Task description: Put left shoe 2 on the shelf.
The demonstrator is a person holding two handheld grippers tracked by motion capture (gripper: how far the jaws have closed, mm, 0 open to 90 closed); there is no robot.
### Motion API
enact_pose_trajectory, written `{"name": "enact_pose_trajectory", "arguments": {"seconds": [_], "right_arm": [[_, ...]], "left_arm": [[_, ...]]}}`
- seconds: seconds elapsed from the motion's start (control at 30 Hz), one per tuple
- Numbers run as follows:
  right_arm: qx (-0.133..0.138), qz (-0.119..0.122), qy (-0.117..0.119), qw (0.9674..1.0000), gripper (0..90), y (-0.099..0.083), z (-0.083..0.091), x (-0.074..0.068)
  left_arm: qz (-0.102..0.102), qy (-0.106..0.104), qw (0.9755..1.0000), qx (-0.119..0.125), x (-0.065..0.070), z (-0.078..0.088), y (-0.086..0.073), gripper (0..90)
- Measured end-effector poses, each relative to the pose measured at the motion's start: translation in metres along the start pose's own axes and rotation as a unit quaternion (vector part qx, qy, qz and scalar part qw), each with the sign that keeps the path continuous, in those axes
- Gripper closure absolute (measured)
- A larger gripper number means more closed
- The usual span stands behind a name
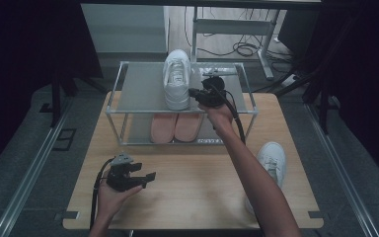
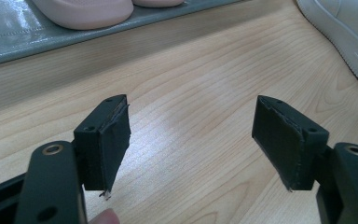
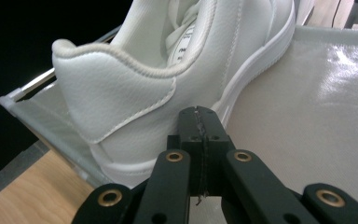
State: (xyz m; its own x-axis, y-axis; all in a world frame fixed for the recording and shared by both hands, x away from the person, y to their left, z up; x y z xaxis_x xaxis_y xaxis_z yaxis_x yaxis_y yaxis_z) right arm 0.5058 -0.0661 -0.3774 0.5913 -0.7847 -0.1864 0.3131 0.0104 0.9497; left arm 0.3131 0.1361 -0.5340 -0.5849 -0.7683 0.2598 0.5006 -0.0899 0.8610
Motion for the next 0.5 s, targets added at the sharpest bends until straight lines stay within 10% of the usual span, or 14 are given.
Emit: {"name": "enact_pose_trajectory", "arguments": {"seconds": [0.5], "right_arm": [[0.004, -0.003, 0.007, 1.0, 90.0, 0.003, -0.012, -0.016]], "left_arm": [[0.001, -0.004, 1.0, -0.002, 0.002, -0.002, -0.001, 28.2]]}}
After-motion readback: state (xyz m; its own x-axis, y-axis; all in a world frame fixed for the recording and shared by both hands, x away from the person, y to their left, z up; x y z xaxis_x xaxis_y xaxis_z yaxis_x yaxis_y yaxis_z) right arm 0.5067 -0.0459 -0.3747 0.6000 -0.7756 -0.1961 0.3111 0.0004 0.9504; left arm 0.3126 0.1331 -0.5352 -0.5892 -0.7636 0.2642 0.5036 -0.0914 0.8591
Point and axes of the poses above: each handheld gripper's, and its own axes: z roughly backward along the jaws, y roughly out of its top, x roughly to its right, the point moved 7 cm from there along -z, roughly forward along the jaws, and after that the axes turned 13 degrees about x, right-handed, at the moved point
